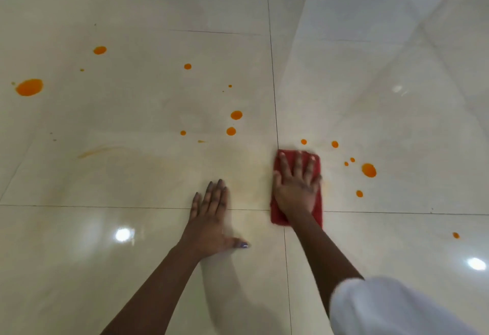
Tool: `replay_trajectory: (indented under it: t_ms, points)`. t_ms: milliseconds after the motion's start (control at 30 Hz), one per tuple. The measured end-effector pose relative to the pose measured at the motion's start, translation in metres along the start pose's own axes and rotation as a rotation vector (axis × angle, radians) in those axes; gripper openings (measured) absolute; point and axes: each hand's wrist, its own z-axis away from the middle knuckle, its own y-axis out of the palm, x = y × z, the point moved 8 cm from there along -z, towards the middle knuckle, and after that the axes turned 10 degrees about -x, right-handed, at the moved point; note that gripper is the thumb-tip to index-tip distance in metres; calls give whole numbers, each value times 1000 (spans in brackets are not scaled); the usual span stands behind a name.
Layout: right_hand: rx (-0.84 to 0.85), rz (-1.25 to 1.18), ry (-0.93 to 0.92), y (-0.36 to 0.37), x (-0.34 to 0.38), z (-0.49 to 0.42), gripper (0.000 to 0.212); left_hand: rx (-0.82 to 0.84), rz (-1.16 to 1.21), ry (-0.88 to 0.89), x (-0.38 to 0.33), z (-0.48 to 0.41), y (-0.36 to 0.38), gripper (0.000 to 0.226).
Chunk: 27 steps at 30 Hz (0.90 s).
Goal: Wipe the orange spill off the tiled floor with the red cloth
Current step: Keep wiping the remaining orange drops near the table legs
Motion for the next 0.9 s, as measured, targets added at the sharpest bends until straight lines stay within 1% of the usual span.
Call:
replay_trajectory:
  t_ms: [33,100,133,167,200,233,300,333,400,433,500,567,600,667,733,767,800,833,867,900]
  points:
    - [17,-6,-102,2,25,-2,55,4,-5,9,-3,-3,1,130]
    - [29,-22,-336,9,67,28,54,7,-10,4,-3,-4,3,129]
    - [16,-17,-426,11,72,53,53,8,-7,3,-2,-4,3,128]
    - [-26,-12,-456,11,62,76,53,10,-4,7,-2,-4,3,128]
    - [-56,-16,-423,7,40,91,52,9,1,5,-1,-4,3,129]
    - [-64,-17,-348,0,11,93,52,6,7,5,-1,-4,3,130]
    - [-110,59,-190,-9,-46,67,53,4,17,26,-8,-5,4,133]
    - [-85,84,-117,-12,-62,44,52,-4,6,52,-14,-7,4,133]
    - [-39,46,-40,-13,-59,-4,52,-19,-25,109,-31,-15,6,132]
    - [-12,37,-51,-10,-45,-17,52,-20,-23,126,-40,-21,7,132]
    - [11,12,-188,-3,-11,-11,52,-11,-15,126,-50,-31,9,129]
    - [-2,18,-371,5,0,34,52,-6,-26,111,-52,-37,12,129]
    - [-44,15,-401,5,-13,61,52,-8,-35,110,-52,-38,13,129]
    - [-83,27,-316,-5,-63,91,52,-7,-31,106,-52,-39,14,132]
    - [-129,88,-155,-16,-116,72,52,0,-20,105,-52,-38,14,135]
    - [-105,104,-65,-21,-133,50,52,2,-12,104,-53,-38,13,134]
    - [-72,87,13,-23,-140,25,51,2,-2,107,-54,-37,11,134]
    - [-44,72,51,-23,-138,6,51,-2,-1,127,-61,-37,10,133]
    - [-19,73,33,-22,-122,-7,51,-18,-11,160,-68,-38,8,131]
    - [-8,62,-28,-19,-102,-10,52,-31,-24,200,-80,-39,7,130]
